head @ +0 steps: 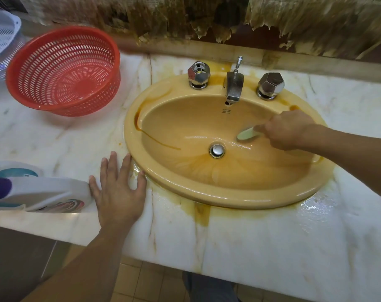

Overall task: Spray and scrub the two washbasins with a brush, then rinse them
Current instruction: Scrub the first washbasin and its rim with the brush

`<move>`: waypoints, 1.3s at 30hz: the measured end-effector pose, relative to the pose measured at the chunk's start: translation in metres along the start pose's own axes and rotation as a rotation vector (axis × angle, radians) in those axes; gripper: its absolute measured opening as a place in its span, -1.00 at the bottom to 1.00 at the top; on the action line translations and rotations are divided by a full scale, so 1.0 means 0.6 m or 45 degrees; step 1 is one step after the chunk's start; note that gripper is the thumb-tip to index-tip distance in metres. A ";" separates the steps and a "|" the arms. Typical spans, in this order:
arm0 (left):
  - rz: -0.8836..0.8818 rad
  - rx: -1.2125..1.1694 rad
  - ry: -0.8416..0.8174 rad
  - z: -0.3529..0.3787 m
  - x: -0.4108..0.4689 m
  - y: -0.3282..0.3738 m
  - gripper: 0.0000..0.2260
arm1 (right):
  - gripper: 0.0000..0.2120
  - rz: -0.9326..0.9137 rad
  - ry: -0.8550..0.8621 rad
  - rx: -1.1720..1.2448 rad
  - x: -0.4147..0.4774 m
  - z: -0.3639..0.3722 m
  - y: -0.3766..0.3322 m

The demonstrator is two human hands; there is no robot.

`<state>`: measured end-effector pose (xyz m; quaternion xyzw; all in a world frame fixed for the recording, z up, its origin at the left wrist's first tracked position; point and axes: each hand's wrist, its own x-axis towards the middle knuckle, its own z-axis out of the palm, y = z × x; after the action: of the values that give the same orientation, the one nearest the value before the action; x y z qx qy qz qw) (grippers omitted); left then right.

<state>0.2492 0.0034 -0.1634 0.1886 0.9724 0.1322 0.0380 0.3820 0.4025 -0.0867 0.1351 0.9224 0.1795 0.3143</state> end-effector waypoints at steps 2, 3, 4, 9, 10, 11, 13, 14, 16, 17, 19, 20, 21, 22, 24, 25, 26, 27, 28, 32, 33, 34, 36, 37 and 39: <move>0.000 0.004 0.002 0.000 0.000 0.000 -0.48 | -0.54 0.016 -0.108 0.065 -0.009 0.005 0.012; 0.000 0.006 0.001 0.000 0.000 0.000 -0.48 | -0.62 -0.007 -0.261 0.180 -0.014 0.007 0.012; 0.000 0.008 0.000 -0.001 -0.001 0.000 -0.48 | -0.69 -0.045 -0.414 0.335 -0.019 0.007 0.011; 0.001 0.010 0.003 -0.001 -0.001 0.002 -0.48 | -0.69 0.084 -0.189 0.423 -0.021 0.023 0.004; 0.001 0.006 0.004 0.000 -0.001 0.001 -0.48 | -0.69 0.074 -0.175 0.478 -0.017 0.031 -0.005; -0.001 0.002 0.005 0.000 -0.001 0.001 -0.48 | -0.74 0.006 -0.264 0.586 -0.016 0.034 -0.017; 0.001 0.005 0.010 0.000 -0.001 0.000 -0.49 | -0.78 -0.165 -0.531 0.790 -0.018 0.033 -0.031; 0.003 0.009 0.011 0.001 -0.001 -0.001 -0.49 | -0.77 -0.204 -0.567 0.793 -0.020 0.031 -0.034; 0.004 0.014 0.006 0.002 0.001 -0.002 -0.49 | -0.73 -0.130 -0.413 0.624 -0.015 0.025 -0.034; 0.004 0.015 0.004 0.002 0.001 -0.002 -0.49 | -0.72 -0.077 -0.326 0.518 -0.016 0.024 -0.027; 0.006 0.013 0.009 0.004 0.000 -0.003 -0.49 | -0.76 -0.087 -0.520 0.529 -0.031 0.010 -0.008; 0.006 0.012 0.011 0.004 0.000 -0.003 -0.49 | -0.79 -0.080 -0.656 0.572 -0.044 -0.004 0.007; 0.008 0.012 0.011 0.004 0.000 -0.003 -0.49 | -0.80 -0.031 -0.670 0.565 -0.052 -0.011 0.025; 0.010 0.012 0.009 0.004 0.000 -0.004 -0.49 | -0.79 0.044 -0.581 0.515 -0.060 -0.019 0.040; 0.016 0.014 0.002 0.004 0.000 -0.004 -0.48 | -0.77 0.139 -0.345 0.381 -0.069 -0.021 0.072; 0.016 0.014 0.001 0.003 0.000 -0.005 -0.48 | -0.75 0.142 -0.387 0.383 -0.073 -0.025 0.078; 0.017 0.013 0.000 0.003 -0.001 -0.005 -0.48 | -0.76 0.143 -0.520 0.456 -0.080 -0.027 0.078; 0.020 0.013 -0.003 0.002 -0.001 -0.004 -0.48 | -0.80 0.165 -0.671 0.563 -0.085 -0.025 0.079; 0.023 0.014 -0.006 0.001 -0.001 -0.004 -0.48 | -0.83 0.222 -0.739 0.659 -0.093 -0.027 0.081; 0.025 0.010 -0.010 0.000 -0.001 -0.006 -0.49 | -0.77 0.289 -0.533 0.659 -0.097 -0.015 0.102; 0.025 0.009 -0.008 0.000 -0.001 -0.006 -0.49 | -0.79 0.281 -0.608 0.726 -0.100 -0.015 0.098; 0.026 0.006 -0.006 0.000 -0.001 -0.007 -0.49 | -0.82 0.264 -0.702 0.771 -0.105 -0.016 0.092; 0.028 0.003 -0.006 0.000 0.000 -0.007 -0.49 | -0.79 0.279 -0.664 0.750 -0.109 -0.011 0.085; 0.027 0.001 -0.006 0.000 0.000 -0.006 -0.49 | -0.76 0.296 -0.550 0.686 -0.108 -0.009 0.083; 0.024 0.003 -0.004 0.000 0.000 -0.005 -0.49 | -0.74 0.316 -0.448 0.660 -0.107 -0.012 0.079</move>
<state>0.2483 0.0006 -0.1644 0.1979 0.9707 0.1311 0.0381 0.4332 0.4201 -0.0277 0.3506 0.8455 -0.0504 0.3995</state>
